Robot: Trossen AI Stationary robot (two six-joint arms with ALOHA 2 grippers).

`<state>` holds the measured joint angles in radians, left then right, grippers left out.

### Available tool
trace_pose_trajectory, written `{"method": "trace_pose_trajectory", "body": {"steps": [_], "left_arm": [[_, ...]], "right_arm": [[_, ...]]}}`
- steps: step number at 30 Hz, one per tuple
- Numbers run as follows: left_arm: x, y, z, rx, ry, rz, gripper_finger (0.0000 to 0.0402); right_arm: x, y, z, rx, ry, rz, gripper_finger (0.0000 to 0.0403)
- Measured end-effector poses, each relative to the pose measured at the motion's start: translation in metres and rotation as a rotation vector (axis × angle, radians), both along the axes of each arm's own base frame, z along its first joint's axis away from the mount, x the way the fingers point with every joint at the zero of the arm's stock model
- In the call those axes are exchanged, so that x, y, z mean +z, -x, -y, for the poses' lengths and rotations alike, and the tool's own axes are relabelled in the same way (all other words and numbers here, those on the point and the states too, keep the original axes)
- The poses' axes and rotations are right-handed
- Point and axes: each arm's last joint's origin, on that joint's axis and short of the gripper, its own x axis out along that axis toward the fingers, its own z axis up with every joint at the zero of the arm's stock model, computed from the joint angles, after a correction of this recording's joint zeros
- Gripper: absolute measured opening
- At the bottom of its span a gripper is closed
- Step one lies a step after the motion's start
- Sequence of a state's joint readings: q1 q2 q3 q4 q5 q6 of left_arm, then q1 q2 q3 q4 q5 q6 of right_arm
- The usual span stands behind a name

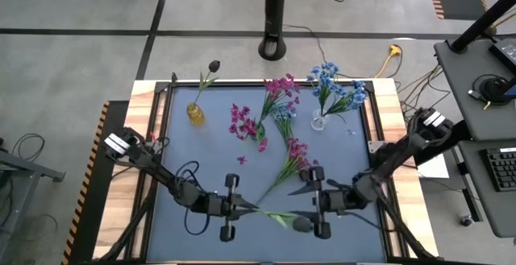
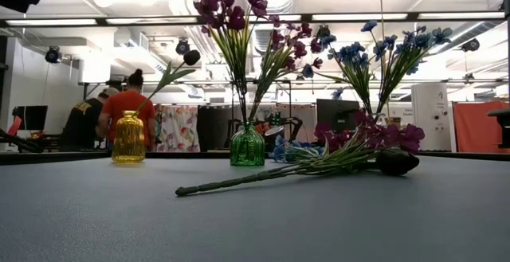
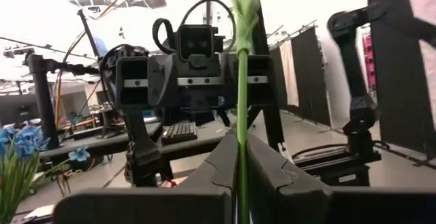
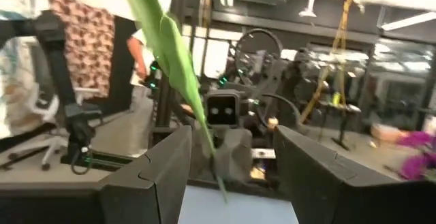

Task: Sort flowers into vase by color
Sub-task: Put the right black tulip into the yellow vase

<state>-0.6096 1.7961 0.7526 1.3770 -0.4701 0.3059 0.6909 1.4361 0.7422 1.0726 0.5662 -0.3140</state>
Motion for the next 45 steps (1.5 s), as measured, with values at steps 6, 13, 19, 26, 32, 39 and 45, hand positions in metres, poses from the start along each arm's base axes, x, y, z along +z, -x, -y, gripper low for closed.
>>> {"method": "trace_pose_trajectory", "body": {"steps": [6, 13, 19, 26, 32, 39, 45], "left_arm": [[0.005, -0.006, -0.004, 0.128, 0.022, -0.003, 0.0], [0.004, -0.01, -0.01, 0.155, 0.022, -0.006, 0.0], [0.004, -0.011, -0.013, 0.184, 0.014, -0.009, 0.0], [0.004, -0.01, -0.013, 0.202, 0.056, -0.021, 0.0], [0.003, -0.009, -0.012, 0.217, 0.07, -0.029, 0.0024], [-0.005, -0.009, -0.014, 0.336, 0.084, -0.112, 0.0118], [-0.011, -0.006, -0.009, 0.359, 0.07, -0.2, 0.0207]], "right_arm": [[-0.014, -0.023, 0.004, 0.011, 0.035, 0.014, 0.0201], [-0.01, -0.05, 0.014, -0.069, 0.057, 0.035, 0.0201], [-0.012, -0.065, 0.026, -0.055, 0.086, 0.04, 0.0196], [-0.012, -0.069, 0.03, -0.06, 0.061, 0.03, 0.011], [-0.013, -0.068, 0.027, -0.037, 0.081, 0.02, 0.0018], [-0.003, -0.062, 0.029, -0.04, 0.141, -0.029, 0.0014], [0.008, -0.046, 0.039, -0.04, 0.164, -0.226, 0.0013]]}}
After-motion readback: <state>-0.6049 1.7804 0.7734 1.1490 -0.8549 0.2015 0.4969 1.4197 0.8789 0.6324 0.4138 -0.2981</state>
